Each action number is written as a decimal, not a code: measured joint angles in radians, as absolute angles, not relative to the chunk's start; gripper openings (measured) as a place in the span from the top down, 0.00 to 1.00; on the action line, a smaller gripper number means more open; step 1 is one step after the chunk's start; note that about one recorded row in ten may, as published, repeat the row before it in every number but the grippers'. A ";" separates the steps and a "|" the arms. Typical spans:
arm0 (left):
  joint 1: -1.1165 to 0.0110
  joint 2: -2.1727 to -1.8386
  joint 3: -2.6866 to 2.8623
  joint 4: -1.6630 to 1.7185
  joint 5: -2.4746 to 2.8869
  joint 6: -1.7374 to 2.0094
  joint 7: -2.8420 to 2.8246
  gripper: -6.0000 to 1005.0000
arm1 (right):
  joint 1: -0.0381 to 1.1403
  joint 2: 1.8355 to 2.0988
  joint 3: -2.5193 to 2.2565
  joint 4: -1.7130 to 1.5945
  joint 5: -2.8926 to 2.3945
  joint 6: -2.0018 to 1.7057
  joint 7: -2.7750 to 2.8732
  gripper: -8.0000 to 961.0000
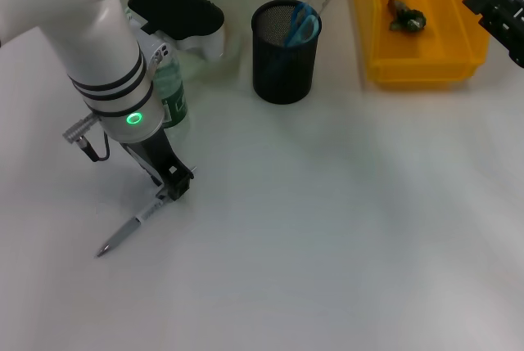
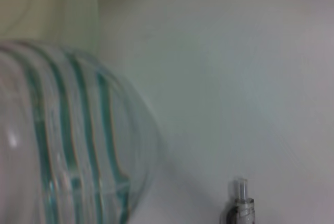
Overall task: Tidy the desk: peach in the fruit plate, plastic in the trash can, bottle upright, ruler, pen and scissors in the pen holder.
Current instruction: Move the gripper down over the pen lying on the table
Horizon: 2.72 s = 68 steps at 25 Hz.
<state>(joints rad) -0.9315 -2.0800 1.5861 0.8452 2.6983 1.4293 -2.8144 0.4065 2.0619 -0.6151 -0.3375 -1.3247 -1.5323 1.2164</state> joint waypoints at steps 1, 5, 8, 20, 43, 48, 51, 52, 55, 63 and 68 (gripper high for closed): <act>-0.932 -2.080 1.586 0.845 2.698 1.429 -2.813 0.72 | 0.406 2.062 -0.615 -0.337 -1.324 -1.532 1.216 0.32; -0.934 -2.080 1.586 0.843 2.698 1.429 -2.806 0.72 | 0.407 2.062 -0.615 -0.337 -1.323 -1.531 1.216 0.32; -0.938 -2.080 1.586 0.840 2.698 1.429 -2.804 0.79 | 0.407 2.062 -0.615 -0.338 -1.323 -1.529 1.216 0.32; -0.946 -2.080 1.588 0.832 2.698 1.428 -2.803 0.89 | 0.408 2.060 -0.615 -0.337 -1.321 -1.520 1.216 0.32; -0.970 -2.080 1.580 0.858 2.701 1.443 -2.808 0.82 | 0.411 2.058 -0.614 -0.338 -1.319 -1.506 1.216 0.32; -0.984 -2.080 1.594 0.826 2.701 1.441 -2.808 0.69 | 0.411 2.059 -0.614 -0.337 -1.319 -1.504 1.216 0.32; -0.989 -2.080 1.600 0.812 2.701 1.435 -2.812 0.58 | 0.411 2.059 -0.614 -0.337 -1.319 -1.503 1.216 0.32; -0.989 -2.080 1.601 0.807 2.701 1.433 -2.812 0.57 | 0.411 2.059 -0.614 -0.337 -1.319 -1.502 1.216 0.32; -0.989 -2.080 1.601 0.789 2.701 1.427 -2.812 0.54 | 0.411 2.059 -0.613 -0.337 -1.319 -1.502 1.216 0.32; -0.991 -2.080 1.602 0.777 2.701 1.418 -2.809 0.53 | 0.412 2.059 -0.614 -0.337 -1.319 -1.502 1.216 0.32; -0.991 -2.080 1.601 0.768 2.701 1.413 -2.805 0.54 | 0.413 2.059 -0.614 -0.337 -1.319 -1.502 1.216 0.32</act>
<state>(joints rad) -0.9910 -2.0800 1.6015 0.7680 2.7013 1.4134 -2.8050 0.4127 2.0586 -0.6136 -0.3375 -1.3191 -1.5017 1.2164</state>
